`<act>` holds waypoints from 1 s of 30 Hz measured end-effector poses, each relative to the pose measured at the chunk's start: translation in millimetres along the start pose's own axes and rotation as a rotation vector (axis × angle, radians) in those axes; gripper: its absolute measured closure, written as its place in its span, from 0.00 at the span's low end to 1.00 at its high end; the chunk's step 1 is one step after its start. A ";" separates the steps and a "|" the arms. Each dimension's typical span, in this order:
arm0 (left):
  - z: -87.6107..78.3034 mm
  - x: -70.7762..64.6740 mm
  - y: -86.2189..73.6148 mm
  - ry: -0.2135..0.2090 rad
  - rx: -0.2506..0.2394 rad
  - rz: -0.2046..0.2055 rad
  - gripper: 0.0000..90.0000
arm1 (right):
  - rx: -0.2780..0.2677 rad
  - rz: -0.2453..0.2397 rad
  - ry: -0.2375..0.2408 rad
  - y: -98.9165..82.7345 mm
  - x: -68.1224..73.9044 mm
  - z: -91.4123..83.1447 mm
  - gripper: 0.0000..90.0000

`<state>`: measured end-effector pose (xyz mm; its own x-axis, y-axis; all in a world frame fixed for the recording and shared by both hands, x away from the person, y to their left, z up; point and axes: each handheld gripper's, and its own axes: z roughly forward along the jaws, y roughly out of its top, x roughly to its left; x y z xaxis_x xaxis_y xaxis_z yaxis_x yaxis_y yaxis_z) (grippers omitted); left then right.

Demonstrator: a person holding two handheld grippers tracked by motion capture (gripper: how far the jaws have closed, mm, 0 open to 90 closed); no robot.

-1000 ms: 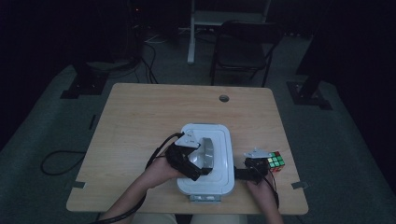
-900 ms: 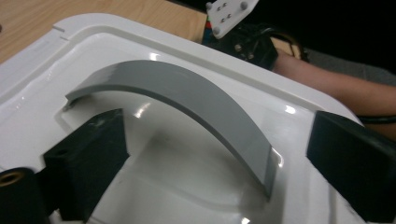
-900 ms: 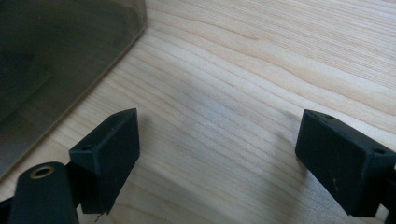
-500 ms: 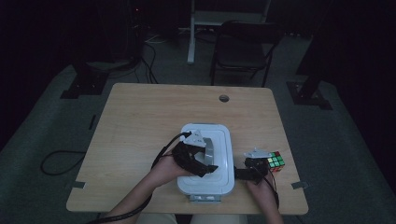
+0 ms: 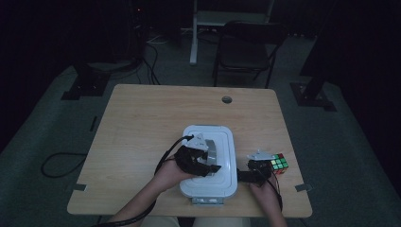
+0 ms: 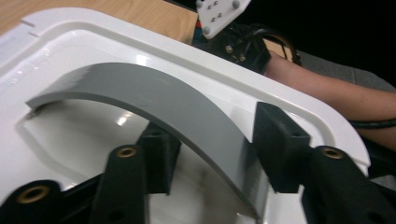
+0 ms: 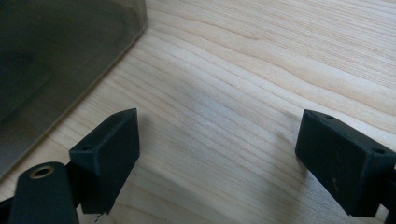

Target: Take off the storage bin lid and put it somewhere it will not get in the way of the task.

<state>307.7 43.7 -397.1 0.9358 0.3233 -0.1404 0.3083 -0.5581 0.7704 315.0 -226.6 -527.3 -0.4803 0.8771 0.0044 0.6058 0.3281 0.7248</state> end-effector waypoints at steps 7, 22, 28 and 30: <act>-1.3 4.1 -1.5 -0.069 -0.008 -0.047 0.69 | 0.001 -0.001 0.000 0.0 -0.1 0.0 0.15; -37.5 -10.9 11.4 -0.095 -0.041 0.033 0.80 | -0.001 -0.001 0.000 0.0 -0.1 0.0 0.15; -53.9 -6.7 9.7 -0.068 -0.040 0.044 0.80 | 0.000 -0.001 0.000 0.1 -0.2 0.0 0.15; -58.7 -4.6 7.8 -0.062 -0.040 0.043 0.80 | 0.000 -0.001 0.000 0.0 -0.1 0.0 0.15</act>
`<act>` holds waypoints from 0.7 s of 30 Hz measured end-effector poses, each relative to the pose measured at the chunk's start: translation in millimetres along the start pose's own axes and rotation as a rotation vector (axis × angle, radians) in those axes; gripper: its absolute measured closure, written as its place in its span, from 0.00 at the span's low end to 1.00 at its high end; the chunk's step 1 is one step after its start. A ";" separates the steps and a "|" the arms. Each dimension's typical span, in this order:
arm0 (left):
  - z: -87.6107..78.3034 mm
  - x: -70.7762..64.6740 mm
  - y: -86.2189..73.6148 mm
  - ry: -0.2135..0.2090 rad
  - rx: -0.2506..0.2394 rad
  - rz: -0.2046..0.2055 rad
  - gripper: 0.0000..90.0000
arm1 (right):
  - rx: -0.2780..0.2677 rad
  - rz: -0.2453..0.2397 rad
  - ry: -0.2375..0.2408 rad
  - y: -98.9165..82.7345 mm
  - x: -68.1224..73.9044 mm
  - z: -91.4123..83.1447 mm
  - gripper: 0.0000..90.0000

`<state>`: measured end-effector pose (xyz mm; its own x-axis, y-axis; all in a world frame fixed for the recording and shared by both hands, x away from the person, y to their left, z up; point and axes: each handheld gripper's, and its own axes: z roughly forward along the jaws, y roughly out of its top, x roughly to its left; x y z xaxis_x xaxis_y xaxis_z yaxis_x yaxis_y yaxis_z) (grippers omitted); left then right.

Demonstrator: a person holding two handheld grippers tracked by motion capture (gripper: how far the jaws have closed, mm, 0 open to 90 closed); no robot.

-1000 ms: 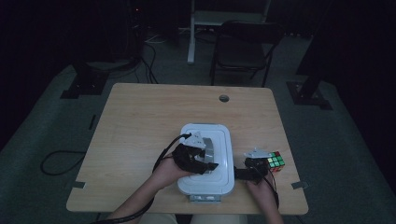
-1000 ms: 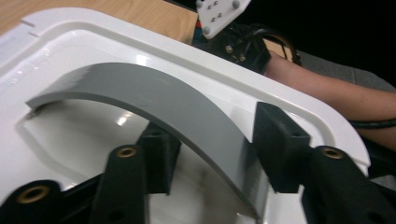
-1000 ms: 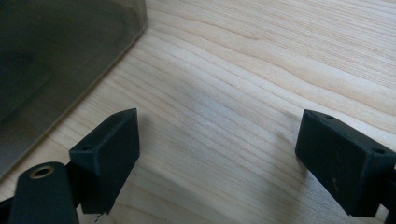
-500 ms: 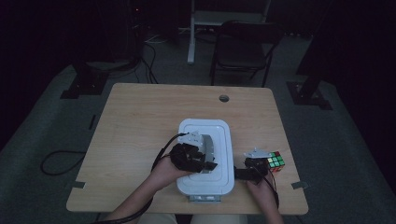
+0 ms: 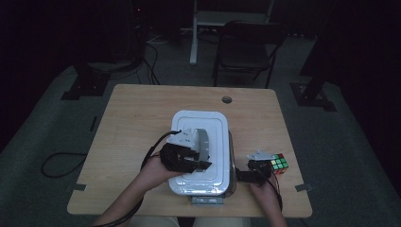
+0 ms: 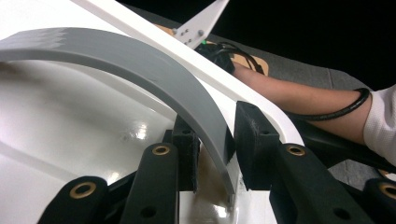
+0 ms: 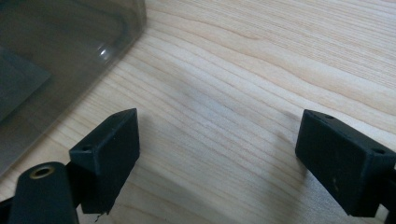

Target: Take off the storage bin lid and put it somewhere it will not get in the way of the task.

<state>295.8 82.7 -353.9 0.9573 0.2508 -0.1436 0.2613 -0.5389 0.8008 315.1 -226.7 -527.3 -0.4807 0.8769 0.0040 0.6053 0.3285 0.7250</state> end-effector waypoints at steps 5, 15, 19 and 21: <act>-13.0 3.2 -8.0 0.025 -0.007 -0.011 0.81 | 0.000 0.000 0.000 0.0 0.0 0.0 0.15; -46.4 16.6 -30.0 0.056 -0.020 -0.061 0.81 | -0.001 -0.001 -0.001 0.0 0.0 0.1 0.15; -58.2 22.7 -41.8 0.061 -0.035 -0.076 0.81 | 0.000 0.000 0.000 0.0 0.0 0.0 0.15; -64.9 25.6 -48.1 0.064 -0.048 -0.082 0.81 | 0.000 0.000 0.000 0.0 0.0 0.0 0.15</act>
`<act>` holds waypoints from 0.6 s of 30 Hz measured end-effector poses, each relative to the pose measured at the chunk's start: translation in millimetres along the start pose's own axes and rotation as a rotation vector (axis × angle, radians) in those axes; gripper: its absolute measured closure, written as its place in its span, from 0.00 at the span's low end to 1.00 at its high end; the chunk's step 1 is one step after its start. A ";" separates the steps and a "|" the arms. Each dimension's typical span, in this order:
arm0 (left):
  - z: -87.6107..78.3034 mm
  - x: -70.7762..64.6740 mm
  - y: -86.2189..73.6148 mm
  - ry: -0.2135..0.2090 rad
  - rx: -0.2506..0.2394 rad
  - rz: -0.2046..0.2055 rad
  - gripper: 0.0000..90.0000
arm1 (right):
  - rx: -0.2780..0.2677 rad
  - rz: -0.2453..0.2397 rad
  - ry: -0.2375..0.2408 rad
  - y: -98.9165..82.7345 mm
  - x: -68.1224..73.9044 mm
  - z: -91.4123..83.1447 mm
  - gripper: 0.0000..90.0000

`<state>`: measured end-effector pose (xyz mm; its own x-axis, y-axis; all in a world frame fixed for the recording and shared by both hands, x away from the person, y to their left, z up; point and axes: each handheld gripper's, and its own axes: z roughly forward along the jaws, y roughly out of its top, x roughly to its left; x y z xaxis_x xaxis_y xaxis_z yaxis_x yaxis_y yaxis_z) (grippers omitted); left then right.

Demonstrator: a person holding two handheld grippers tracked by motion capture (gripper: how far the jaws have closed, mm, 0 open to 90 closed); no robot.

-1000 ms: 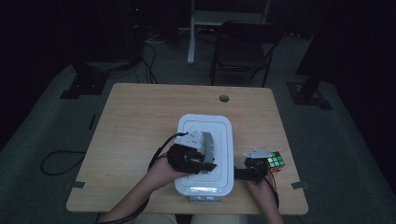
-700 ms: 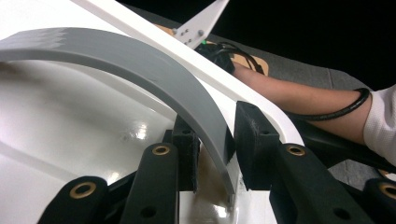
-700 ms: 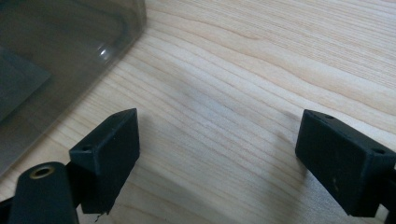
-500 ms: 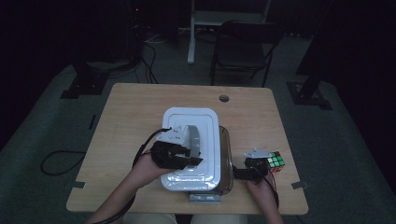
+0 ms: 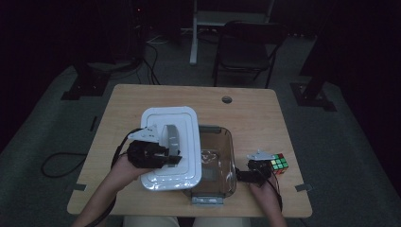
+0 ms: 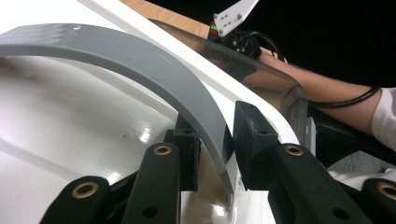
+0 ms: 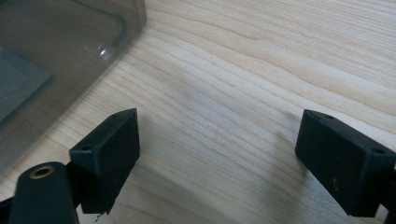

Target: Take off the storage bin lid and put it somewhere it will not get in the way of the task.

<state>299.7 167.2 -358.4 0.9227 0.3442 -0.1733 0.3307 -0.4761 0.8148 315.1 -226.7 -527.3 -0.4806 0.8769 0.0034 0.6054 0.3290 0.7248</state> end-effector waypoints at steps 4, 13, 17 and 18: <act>-14.4 7.2 -13.6 0.012 -0.023 0.005 0.81 | 0.001 0.000 0.000 0.0 0.0 0.0 0.15; -32.8 25.1 -45.0 0.034 -0.051 -0.054 0.81 | 0.000 0.000 0.000 0.0 0.1 0.0 0.15; -37.7 32.1 -57.5 0.027 -0.062 -0.068 0.81 | 0.000 0.001 0.000 0.0 0.1 0.0 0.15; -37.5 33.7 -60.1 0.025 -0.064 -0.075 0.81 | 0.000 0.001 0.000 0.0 0.1 0.0 0.15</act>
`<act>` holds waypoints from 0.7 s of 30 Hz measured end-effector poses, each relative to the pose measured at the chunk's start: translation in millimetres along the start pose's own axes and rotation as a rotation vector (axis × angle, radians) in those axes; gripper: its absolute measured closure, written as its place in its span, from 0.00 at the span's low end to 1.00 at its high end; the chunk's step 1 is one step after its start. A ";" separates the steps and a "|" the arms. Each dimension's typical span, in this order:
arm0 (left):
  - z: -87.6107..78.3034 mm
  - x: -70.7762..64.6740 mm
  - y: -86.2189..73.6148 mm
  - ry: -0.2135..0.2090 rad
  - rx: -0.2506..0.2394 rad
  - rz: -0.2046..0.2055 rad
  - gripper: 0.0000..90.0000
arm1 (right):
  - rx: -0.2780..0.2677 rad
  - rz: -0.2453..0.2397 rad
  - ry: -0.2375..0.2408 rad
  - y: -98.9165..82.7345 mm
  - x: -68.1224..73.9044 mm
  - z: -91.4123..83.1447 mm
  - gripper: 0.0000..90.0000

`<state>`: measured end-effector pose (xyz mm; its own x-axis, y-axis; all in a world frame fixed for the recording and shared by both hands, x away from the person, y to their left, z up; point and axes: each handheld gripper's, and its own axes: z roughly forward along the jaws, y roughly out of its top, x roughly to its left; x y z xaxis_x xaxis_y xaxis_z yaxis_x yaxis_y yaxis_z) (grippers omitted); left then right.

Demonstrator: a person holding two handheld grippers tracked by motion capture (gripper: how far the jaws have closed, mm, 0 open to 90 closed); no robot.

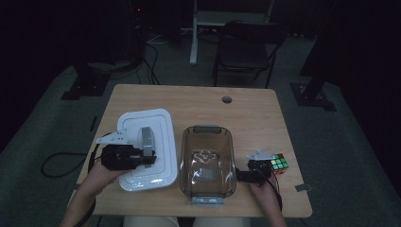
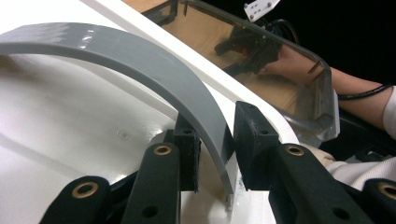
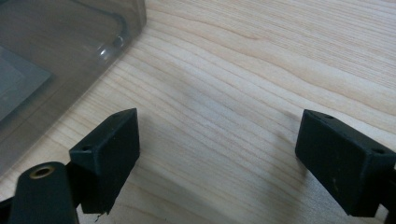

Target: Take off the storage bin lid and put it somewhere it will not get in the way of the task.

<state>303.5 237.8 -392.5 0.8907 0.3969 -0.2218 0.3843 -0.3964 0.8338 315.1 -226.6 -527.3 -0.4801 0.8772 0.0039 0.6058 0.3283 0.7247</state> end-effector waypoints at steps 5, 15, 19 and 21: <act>11.7 9.7 -12.2 -0.022 0.016 -0.010 0.81 | 0.000 0.000 0.000 0.0 0.0 0.0 0.15; 52.5 27.1 -35.6 -0.060 0.071 -0.042 0.81 | 0.000 0.000 0.000 0.0 0.0 0.0 0.15; 65.7 35.0 -41.9 -0.091 0.079 -0.063 0.81 | 0.000 0.000 0.000 0.0 0.0 0.0 0.15; 70.1 39.2 -44.5 -0.108 0.082 -0.079 0.81 | 0.000 0.000 0.000 0.0 0.0 0.0 0.15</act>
<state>338.3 212.9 -473.7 0.8762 0.3396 -0.3420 0.4687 -0.4353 0.7687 315.1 -226.7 -527.3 -0.4798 0.8774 0.0039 0.6061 0.3282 0.7245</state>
